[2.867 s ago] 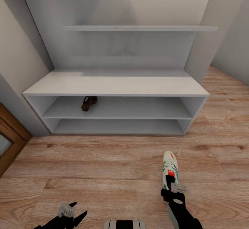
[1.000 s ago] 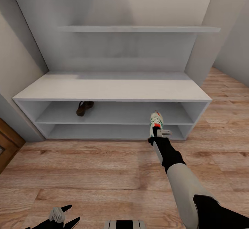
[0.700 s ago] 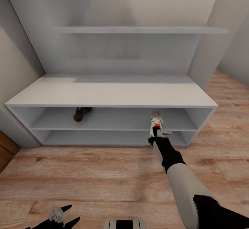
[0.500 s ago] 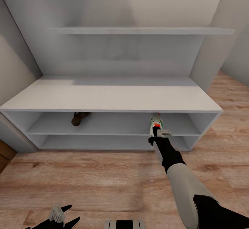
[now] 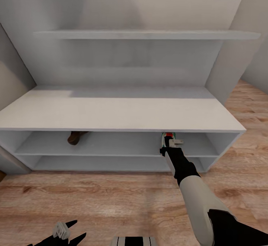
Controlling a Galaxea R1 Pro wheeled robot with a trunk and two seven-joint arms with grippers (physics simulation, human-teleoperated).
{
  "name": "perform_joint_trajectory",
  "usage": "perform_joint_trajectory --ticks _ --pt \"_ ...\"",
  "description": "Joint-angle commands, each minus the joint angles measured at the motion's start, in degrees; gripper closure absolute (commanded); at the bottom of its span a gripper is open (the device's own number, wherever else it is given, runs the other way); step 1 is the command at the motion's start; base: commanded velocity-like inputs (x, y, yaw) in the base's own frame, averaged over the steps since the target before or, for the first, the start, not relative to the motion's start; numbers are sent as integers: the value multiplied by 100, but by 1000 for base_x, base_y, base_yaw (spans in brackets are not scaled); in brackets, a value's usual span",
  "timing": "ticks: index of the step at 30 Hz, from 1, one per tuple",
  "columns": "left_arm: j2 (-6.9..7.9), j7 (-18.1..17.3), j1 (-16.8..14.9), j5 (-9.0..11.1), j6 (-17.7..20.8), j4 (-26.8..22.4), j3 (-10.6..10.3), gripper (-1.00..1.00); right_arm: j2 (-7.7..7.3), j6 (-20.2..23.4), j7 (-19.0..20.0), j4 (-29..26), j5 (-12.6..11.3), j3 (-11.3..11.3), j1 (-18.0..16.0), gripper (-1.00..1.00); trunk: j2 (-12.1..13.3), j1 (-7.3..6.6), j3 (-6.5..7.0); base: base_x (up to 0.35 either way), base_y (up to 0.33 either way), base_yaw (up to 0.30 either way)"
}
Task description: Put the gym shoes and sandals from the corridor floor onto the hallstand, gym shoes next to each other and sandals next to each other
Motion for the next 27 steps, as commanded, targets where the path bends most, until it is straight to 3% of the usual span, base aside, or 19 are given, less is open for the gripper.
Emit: perform_joint_trajectory --ticks 1,16,27 --pt "7 0 -4 49 -28 4 -48 -100 8 34 17 -8 61 -28 -3 100 -2 0 -5 40 -20 0" --pt "7 0 -4 49 -22 4 -48 -100 8 35 17 -7 67 -30 -3 100 -2 0 -5 132 -82 0" --pt "7 5 -4 49 -17 4 -48 -100 8 36 24 -7 62 -30 -3 100 -2 0 -5 30 -18 0"
